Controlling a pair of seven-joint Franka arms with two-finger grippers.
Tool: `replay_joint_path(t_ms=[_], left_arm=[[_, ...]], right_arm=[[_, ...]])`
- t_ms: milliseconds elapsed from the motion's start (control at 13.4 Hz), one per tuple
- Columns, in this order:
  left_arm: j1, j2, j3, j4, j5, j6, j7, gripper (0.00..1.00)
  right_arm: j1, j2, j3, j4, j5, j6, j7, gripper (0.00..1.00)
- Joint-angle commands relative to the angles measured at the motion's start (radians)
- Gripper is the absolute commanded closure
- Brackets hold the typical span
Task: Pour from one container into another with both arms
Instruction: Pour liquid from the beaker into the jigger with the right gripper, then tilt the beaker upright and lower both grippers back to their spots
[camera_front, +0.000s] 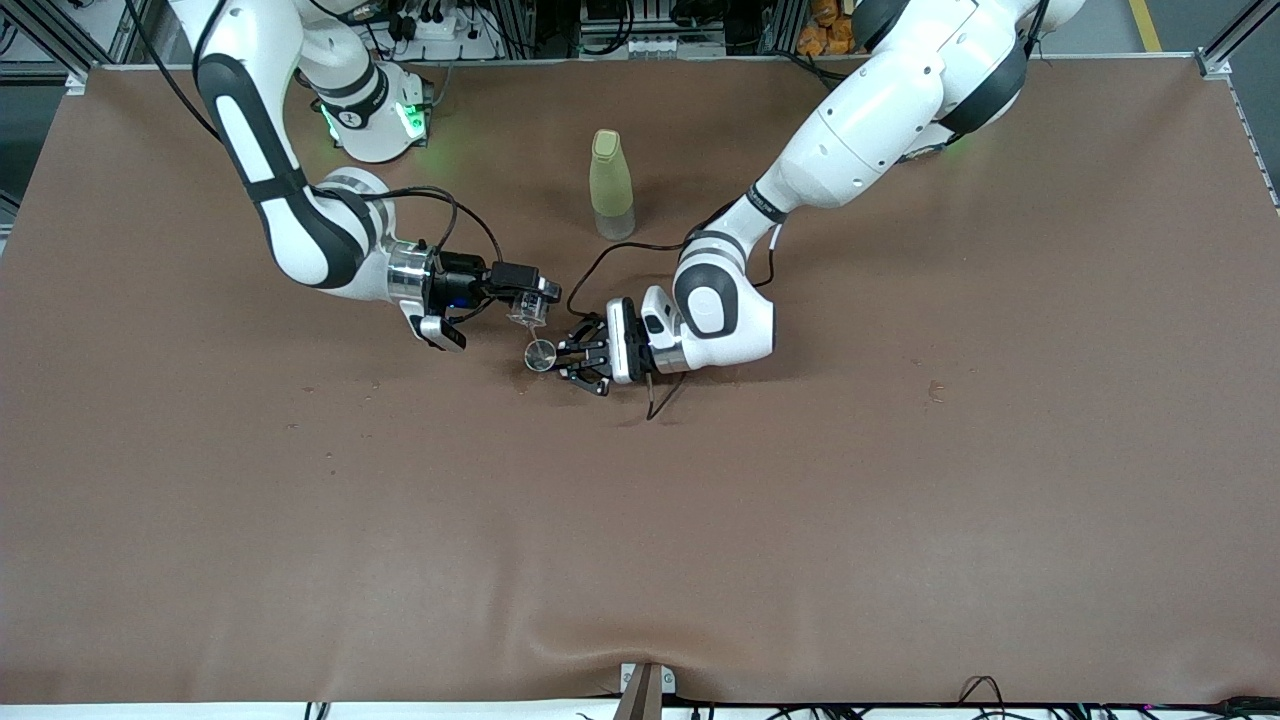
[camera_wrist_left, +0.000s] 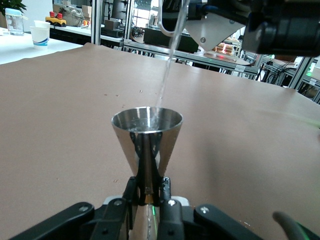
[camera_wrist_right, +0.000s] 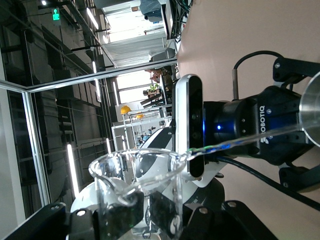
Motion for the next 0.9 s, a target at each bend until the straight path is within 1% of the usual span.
replay_joint_path(t_ms=[0, 524, 823], left_arm=[[0.01, -0.027, -0.008, -0.029, -0.04, -0.003, 0.039, 1.0], [0.012, -0.027, -0.008, -0.029, -0.04, -0.003, 0.039, 1.0], [0.036, -0.044, -0.008, -0.031, -0.033, -0.004, 0.037, 1.0]], right_arm=[[0.003, -0.024, -0.003, -0.011, 0.023, 0.0, 0.069, 1.0], [0.003, -0.024, -0.003, -0.007, 0.038, 0.0, 0.156, 1.0], [0.003, -0.026, -0.003, -0.007, 0.052, -0.001, 0.195, 1.0]])
